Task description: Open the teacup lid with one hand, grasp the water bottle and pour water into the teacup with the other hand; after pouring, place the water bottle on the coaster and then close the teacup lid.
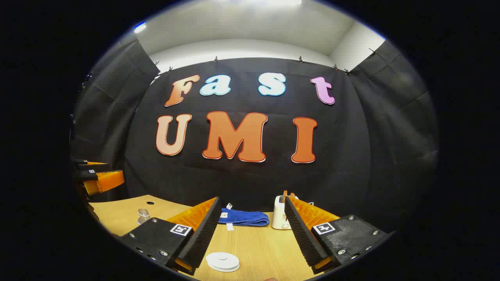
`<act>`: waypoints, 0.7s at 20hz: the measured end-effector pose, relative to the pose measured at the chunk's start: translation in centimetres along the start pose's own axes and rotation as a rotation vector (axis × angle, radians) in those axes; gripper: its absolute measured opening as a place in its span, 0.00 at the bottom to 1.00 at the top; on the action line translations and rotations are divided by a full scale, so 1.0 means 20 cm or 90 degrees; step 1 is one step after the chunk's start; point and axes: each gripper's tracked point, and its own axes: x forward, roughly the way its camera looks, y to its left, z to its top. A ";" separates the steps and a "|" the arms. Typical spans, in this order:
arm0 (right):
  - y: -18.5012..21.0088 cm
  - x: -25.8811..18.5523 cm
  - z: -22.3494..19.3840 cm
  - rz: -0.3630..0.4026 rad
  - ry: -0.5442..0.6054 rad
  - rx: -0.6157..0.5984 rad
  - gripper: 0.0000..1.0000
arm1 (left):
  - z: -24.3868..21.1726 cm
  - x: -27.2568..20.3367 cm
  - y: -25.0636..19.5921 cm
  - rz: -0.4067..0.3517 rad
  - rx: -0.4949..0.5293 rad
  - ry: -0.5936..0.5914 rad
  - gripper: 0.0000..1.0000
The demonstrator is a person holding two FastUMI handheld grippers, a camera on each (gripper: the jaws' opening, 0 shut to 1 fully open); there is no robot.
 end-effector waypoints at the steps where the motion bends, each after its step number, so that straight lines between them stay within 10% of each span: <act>1: 0.01 -0.01 0.00 0.004 0.001 -0.002 0.96 | 0.00 -0.01 0.00 0.000 0.000 0.004 0.96; 14: 0.05 -0.08 -0.07 0.094 0.010 0.019 0.97 | 0.05 -0.19 -0.08 0.048 -0.007 -0.036 0.97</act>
